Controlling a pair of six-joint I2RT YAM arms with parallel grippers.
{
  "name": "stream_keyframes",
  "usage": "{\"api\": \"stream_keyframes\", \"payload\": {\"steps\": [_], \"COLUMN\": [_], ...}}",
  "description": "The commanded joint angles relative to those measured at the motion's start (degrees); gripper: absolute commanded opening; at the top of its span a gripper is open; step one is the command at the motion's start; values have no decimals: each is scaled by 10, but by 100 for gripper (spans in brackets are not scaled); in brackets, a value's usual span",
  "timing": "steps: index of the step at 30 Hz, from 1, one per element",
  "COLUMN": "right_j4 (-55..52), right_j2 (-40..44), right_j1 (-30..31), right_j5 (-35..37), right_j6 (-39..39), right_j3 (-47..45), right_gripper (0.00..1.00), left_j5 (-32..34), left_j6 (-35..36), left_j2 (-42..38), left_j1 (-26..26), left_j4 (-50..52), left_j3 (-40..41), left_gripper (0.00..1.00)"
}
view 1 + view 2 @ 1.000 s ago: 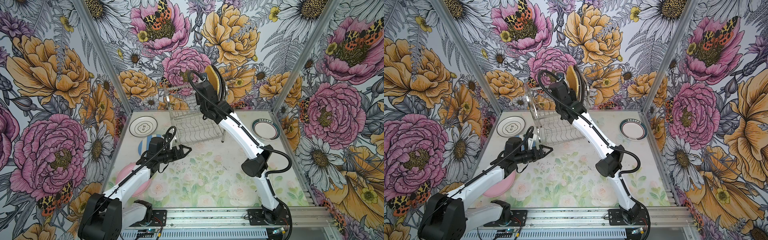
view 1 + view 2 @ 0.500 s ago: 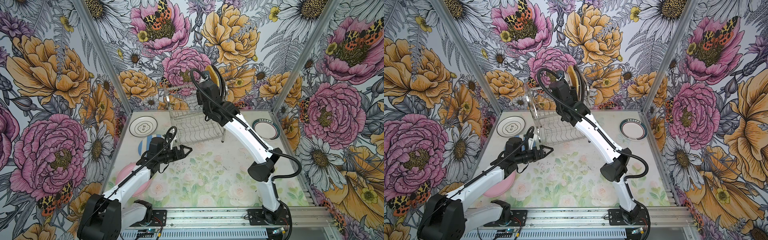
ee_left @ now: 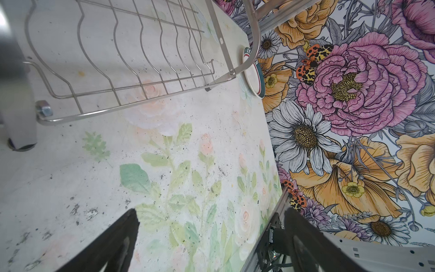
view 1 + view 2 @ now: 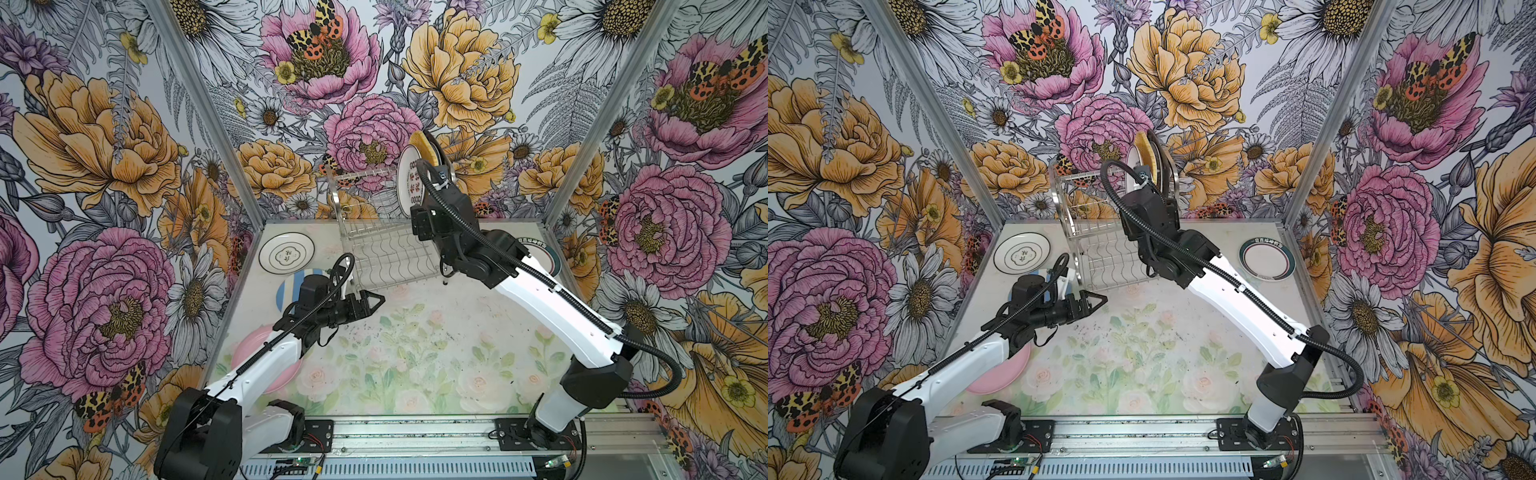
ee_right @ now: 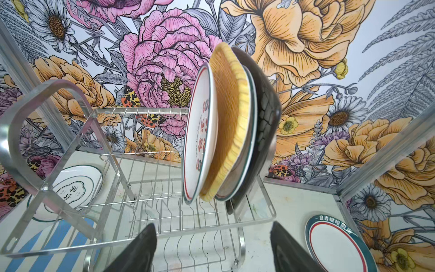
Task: Load plates into a dish rack
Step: Place the plate on the dish rack, then pick up the plate from the top-right of the table.
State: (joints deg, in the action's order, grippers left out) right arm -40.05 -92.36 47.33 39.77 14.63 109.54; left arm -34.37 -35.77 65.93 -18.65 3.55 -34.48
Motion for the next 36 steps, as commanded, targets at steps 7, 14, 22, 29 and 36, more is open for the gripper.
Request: {"api": "stream_keyframes", "payload": {"steps": [7, 14, 22, 29, 36], "right_j4": [-8, 12, 106, 217, 346], "right_j2": [147, 200, 200, 145, 74], "right_j1": [-122, -258, -425, -552, -646], "right_j5": [-158, -286, -425, -523, -594], "right_j6": [162, 188, 209, 234, 287], "right_j3": [-249, -398, -502, -565, -603], "right_gripper": [78, 83, 86, 86, 86], "left_j5": [14, 18, 20, 19, 19], "left_j6": [12, 13, 13, 14, 11], "left_j2": [15, 18, 28, 28, 33], "left_j1": [-16, -20, -29, -29, -29], "left_j4": [-21, -22, -26, -26, -34], "left_j3": [-9, -12, -16, -15, -11], "left_gripper": [97, 97, 97, 97, 97]}}
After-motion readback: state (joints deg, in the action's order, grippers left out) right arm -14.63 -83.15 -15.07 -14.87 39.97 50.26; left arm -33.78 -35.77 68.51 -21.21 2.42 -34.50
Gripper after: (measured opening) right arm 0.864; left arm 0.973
